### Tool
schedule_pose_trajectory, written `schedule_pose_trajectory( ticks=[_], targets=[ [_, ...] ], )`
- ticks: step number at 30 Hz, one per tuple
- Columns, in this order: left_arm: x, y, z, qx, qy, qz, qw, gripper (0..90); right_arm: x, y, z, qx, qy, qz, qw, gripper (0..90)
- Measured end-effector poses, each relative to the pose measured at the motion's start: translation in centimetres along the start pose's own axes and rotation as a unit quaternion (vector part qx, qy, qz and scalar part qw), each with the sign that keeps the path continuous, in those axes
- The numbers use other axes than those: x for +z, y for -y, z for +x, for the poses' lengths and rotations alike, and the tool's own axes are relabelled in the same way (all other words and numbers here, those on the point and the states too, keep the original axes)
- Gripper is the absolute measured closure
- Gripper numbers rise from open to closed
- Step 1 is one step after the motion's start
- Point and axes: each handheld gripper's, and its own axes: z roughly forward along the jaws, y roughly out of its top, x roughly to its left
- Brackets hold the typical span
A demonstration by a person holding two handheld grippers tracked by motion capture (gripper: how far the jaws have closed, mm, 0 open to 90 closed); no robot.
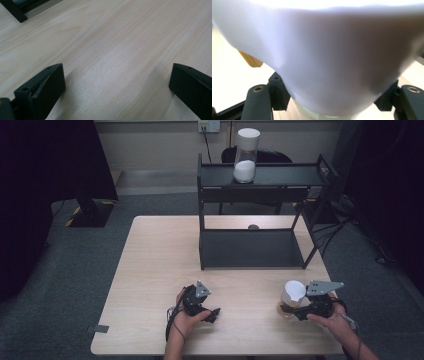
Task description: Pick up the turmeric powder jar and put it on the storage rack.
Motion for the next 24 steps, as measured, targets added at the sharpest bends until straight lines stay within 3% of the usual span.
schedule_pose_trajectory(
  ticks=[5, 10, 24],
  targets=[
    [0.0, 0.0, 0.0, 0.0, 0.0, 0.0, 1.0, 0.0, 0.5, -0.9, -0.4, 0.004, 0.009, -0.001, 0.9999, 30.4],
    [0.0, 0.0, 0.0, 0.0, 0.0, 0.0, 1.0, 0.0, 0.8, -2.0, -1.0, 0.016, 0.034, -0.006, 0.9993, 30.4],
    [0.0, 0.0, 0.0, 0.0, 0.0, 0.0, 1.0, 0.0, 2.2, -4.9, -3.3, 0.013, 0.044, 0.007, 0.9989, 30.4]
  ],
)
